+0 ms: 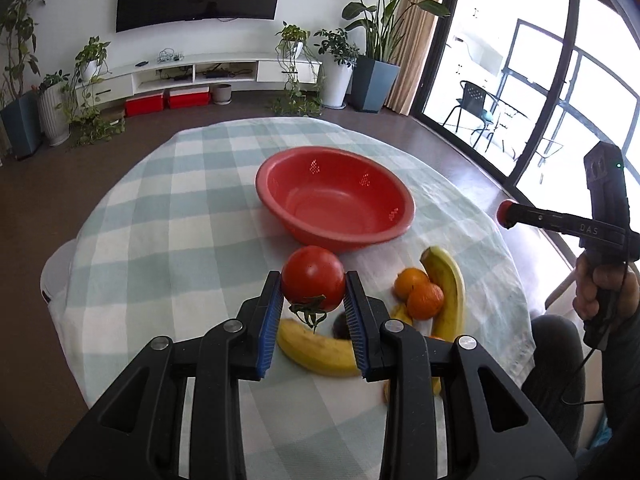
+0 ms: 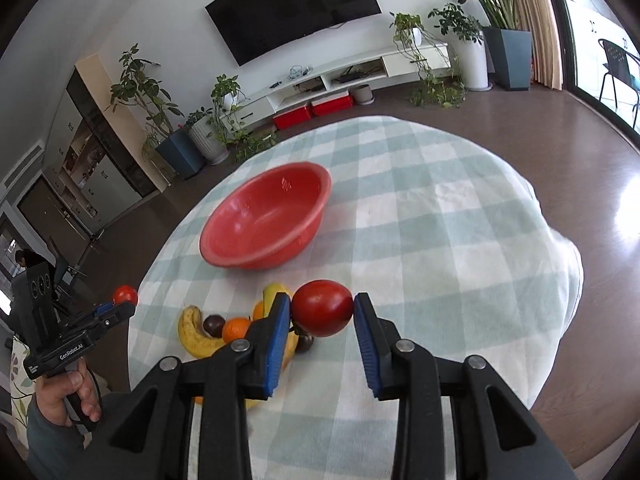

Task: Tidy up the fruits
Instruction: 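Carry both held tomatoes over the red colander bowl, then lower both tomatoes into the red bowl and open both tools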

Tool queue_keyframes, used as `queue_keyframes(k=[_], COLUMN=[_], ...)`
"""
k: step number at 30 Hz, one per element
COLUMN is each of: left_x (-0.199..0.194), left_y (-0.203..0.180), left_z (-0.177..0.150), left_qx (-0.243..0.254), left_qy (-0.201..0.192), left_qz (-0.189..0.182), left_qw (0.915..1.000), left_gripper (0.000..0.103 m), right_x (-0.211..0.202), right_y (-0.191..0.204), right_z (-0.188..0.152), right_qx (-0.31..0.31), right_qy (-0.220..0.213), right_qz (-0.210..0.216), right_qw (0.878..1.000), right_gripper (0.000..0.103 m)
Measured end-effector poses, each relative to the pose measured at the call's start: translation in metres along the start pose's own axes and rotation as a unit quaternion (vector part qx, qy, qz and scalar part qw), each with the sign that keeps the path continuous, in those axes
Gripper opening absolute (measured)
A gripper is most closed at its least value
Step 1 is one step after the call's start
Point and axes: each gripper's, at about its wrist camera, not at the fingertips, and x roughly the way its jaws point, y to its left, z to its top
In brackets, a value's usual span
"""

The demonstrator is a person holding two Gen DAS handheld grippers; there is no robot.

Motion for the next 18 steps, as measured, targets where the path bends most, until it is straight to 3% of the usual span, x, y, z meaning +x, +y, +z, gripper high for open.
queue_keyframes(k=[6,9,18], left_x=[0.056,0.089,0.173], left_y=[-0.005,-0.013,-0.011], left_z=[0.064,0.081,0.087], left_qx=[0.037,0.053,0.062], left_qy=[0.027,0.048,0.103], left_qz=[0.015,0.020,0.035], left_qw=[0.9988,0.9973,0.9921], left_gripper=[0.029,0.029,0.029], right_x=[0.032,0.063,0.146], right_y=[0.027,0.039,0.051], right_z=[0.053,0.069,0.076], right_qx=[-0.038,-0.049,-0.080], right_qy=[-0.005,0.018,0.088], right_qz=[0.032,0.044,0.008], right_qw=[0.999,0.998,0.993], right_gripper=[0.035,0.035,0.035])
